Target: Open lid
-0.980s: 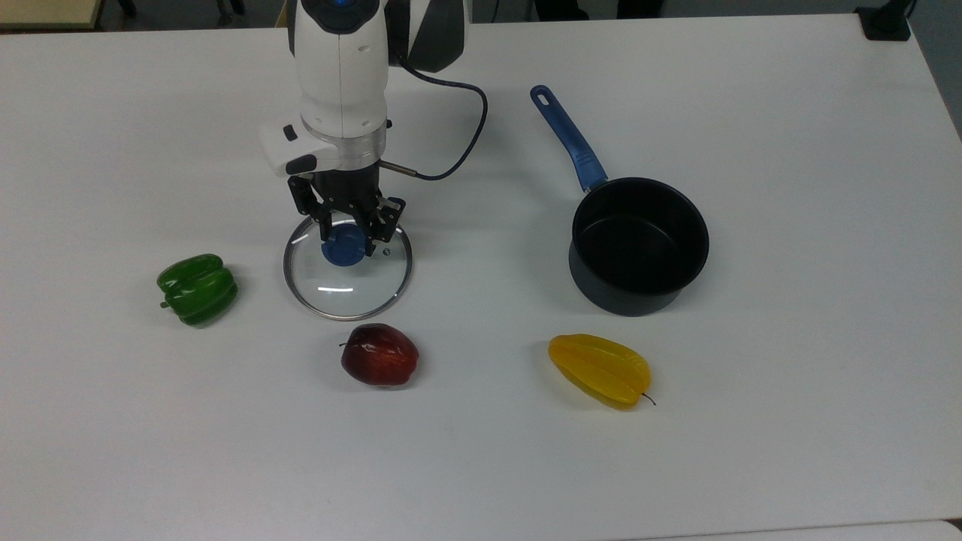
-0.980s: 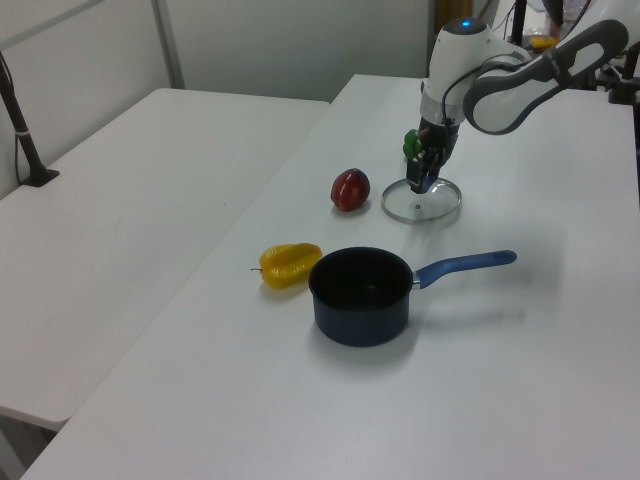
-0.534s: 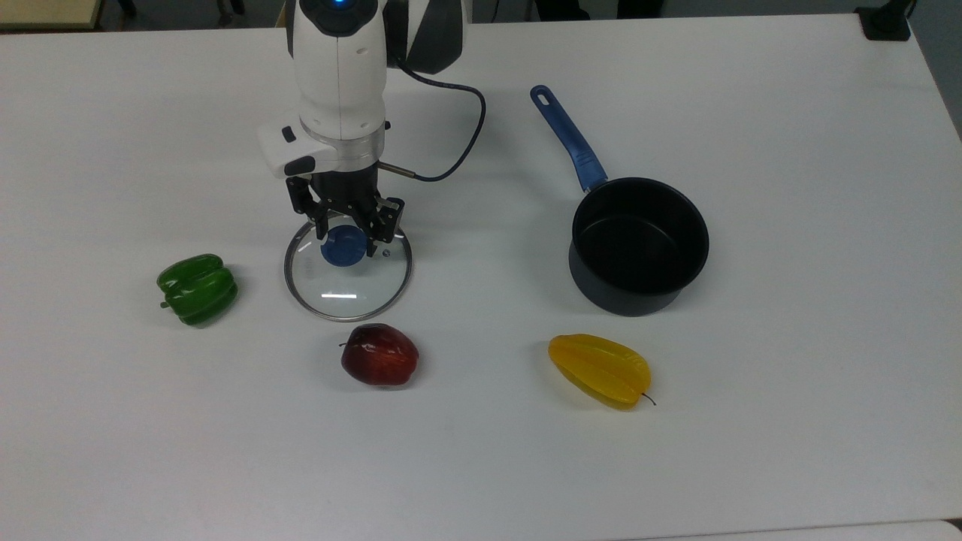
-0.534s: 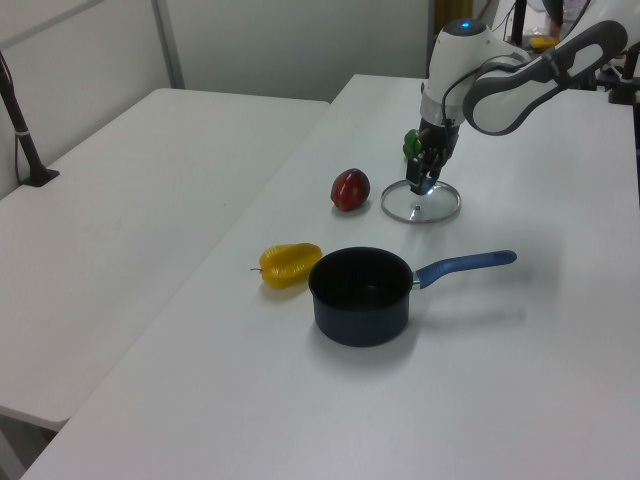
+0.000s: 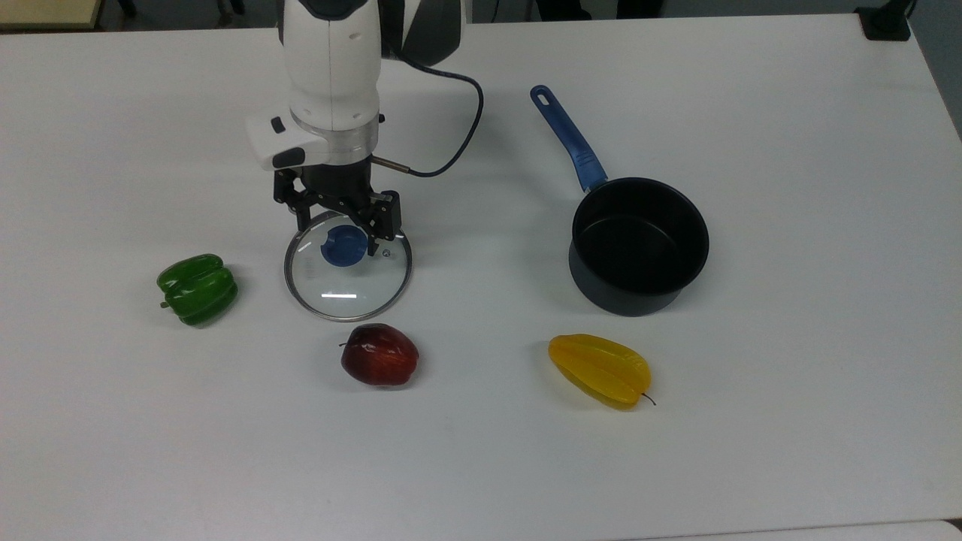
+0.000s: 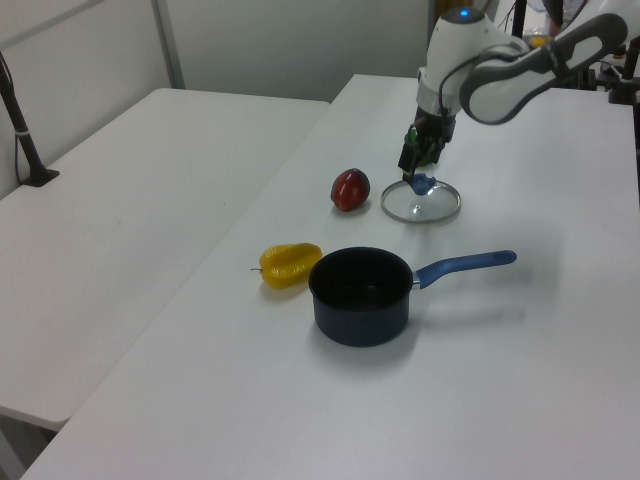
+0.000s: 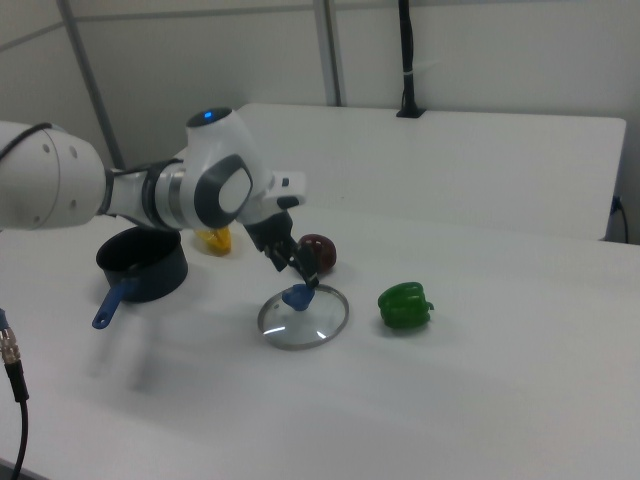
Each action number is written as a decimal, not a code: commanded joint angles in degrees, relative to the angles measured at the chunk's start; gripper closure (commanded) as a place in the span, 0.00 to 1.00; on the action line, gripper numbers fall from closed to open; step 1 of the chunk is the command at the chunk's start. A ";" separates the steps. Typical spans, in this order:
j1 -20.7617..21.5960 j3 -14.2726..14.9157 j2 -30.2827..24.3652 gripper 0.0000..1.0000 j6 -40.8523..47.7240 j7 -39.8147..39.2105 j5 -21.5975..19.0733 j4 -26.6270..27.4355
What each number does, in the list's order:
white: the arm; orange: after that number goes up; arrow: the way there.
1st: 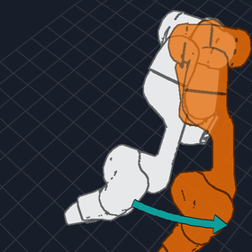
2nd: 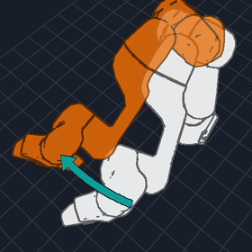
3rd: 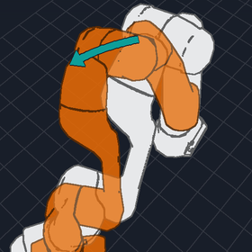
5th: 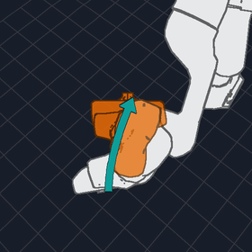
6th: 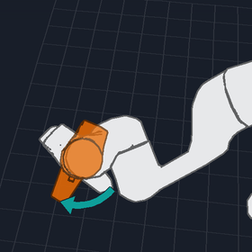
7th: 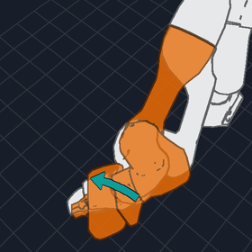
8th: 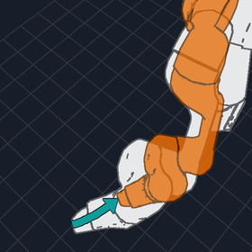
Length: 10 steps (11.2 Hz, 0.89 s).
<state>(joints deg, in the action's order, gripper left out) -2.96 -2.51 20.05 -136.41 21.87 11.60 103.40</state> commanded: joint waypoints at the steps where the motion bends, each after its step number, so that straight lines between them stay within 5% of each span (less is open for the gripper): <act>1: 0.67 -0.66 -4.22 0.00 12.62 -0.50 -0.08 -6.18; 4: 2.35 -0.57 -13.16 0.00 26.15 -10.31 -9.46 -7.69; 7: 3.75 0.74 -20.12 0.00 38.65 -19.46 -10.81 -7.16; 10: 11.29 9.16 -23.65 0.00 42.01 -22.92 -9.76 -5.94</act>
<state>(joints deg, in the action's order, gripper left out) 2.28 0.29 -0.41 -95.56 1.76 1.96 94.38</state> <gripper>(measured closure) 0.000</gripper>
